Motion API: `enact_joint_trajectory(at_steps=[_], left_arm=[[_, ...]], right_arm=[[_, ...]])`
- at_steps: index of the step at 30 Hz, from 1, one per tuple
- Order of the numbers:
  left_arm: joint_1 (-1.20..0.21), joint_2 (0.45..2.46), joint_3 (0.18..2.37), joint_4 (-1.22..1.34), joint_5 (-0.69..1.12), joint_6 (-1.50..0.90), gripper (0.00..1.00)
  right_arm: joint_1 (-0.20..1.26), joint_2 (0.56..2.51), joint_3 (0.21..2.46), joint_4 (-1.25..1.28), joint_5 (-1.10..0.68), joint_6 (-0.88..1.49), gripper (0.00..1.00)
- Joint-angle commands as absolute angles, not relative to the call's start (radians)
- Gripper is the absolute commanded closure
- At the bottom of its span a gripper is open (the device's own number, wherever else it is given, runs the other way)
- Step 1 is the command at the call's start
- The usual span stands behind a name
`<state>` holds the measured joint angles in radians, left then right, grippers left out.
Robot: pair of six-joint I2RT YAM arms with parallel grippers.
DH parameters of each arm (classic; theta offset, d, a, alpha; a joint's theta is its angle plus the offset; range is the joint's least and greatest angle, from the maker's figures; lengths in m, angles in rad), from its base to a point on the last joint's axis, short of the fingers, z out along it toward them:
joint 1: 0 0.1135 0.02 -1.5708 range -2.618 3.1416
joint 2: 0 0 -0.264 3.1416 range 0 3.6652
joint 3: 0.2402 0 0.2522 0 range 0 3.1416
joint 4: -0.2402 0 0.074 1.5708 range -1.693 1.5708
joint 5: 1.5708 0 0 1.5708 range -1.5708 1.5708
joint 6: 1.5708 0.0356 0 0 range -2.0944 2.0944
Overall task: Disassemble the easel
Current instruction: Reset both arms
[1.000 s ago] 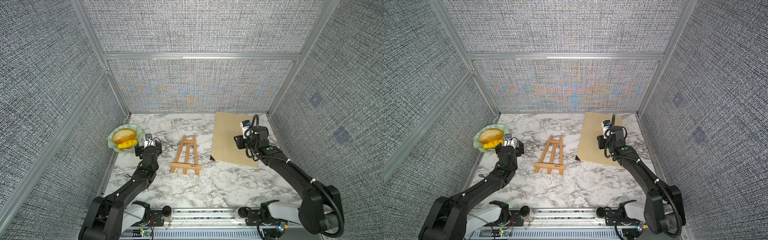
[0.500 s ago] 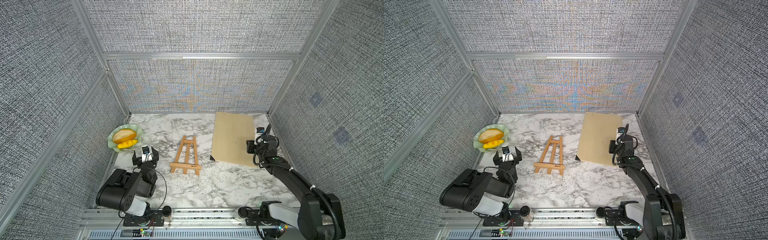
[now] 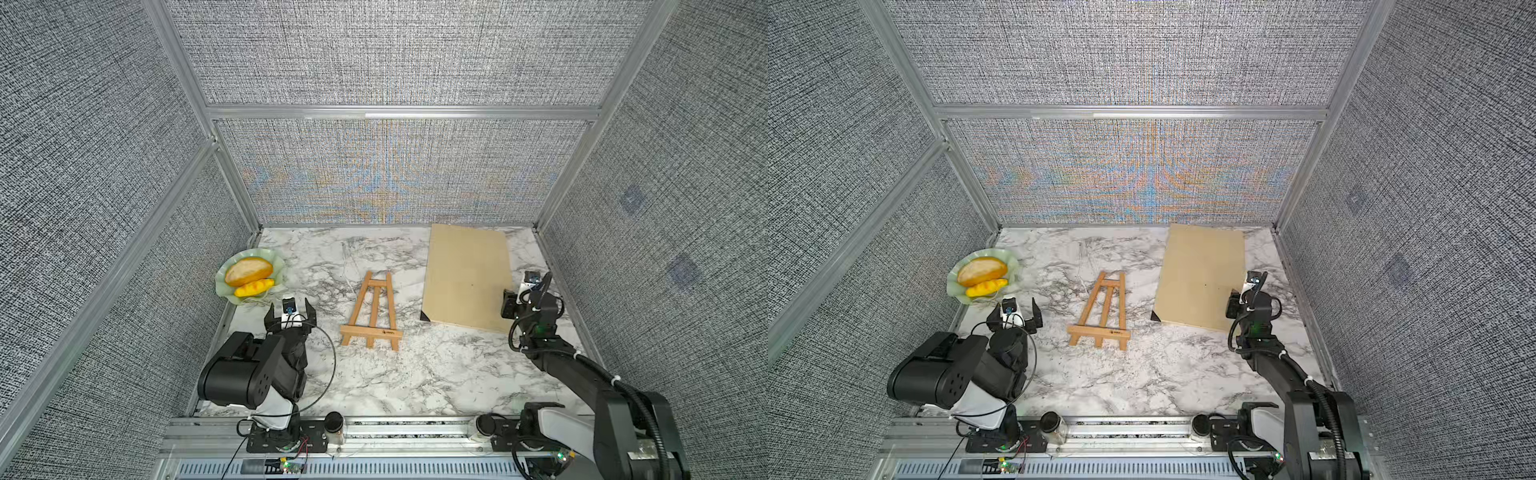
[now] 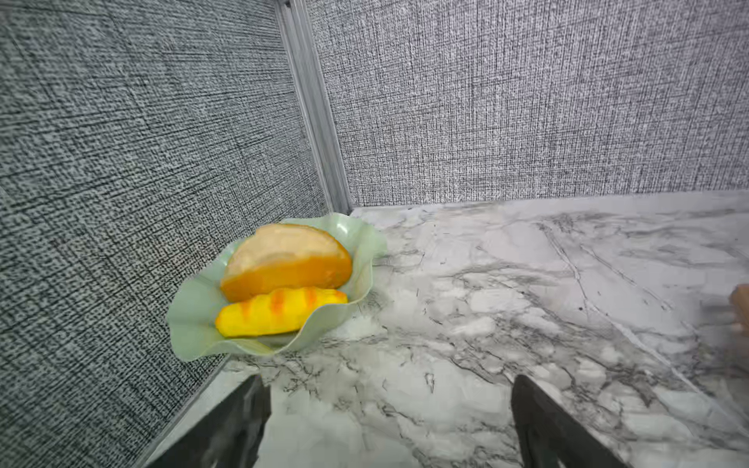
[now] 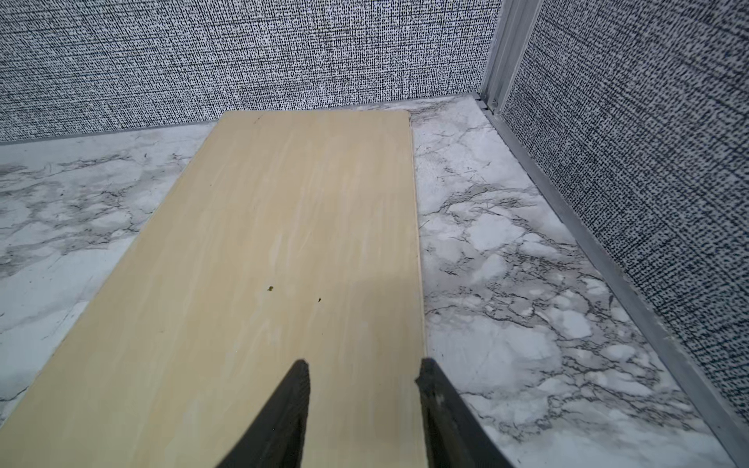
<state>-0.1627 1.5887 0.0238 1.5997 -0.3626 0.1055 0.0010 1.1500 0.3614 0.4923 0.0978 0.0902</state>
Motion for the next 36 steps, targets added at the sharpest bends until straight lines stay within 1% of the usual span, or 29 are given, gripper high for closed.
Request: enact_joint_trajectory(at_steps=[1,4,8,13,26,33,36], left_arm=[[-0.161,1.582,0.047,1.651,-0.323,0.096,0.06],[-0.16,1.589,0.05,1.662,-0.324,0.101,0.06],[-0.158,1.581,0.054,1.644,-0.322,0.097,0.05],[-0.159,1.583,0.052,1.649,-0.322,0.097,0.04],[-0.158,1.582,0.052,1.646,-0.322,0.095,0.04],[-0.154,1.576,0.066,1.613,-0.318,0.091,0.03],[-0.143,1.566,0.086,1.565,-0.303,0.08,0.02]], right_arm=[[-0.006,1.169,0.321,0.661,0.092,0.091,0.53],[-0.019,1.227,0.295,0.765,0.087,0.1,0.53],[-0.029,1.293,0.286,0.844,0.094,0.076,0.53],[-0.057,1.393,0.229,1.069,0.076,0.066,0.53],[-0.089,1.547,0.227,1.213,-0.006,0.083,0.53],[-0.095,1.543,0.294,1.078,-0.041,0.072,0.53],[-0.095,1.543,0.297,1.075,-0.04,0.071,0.53]])
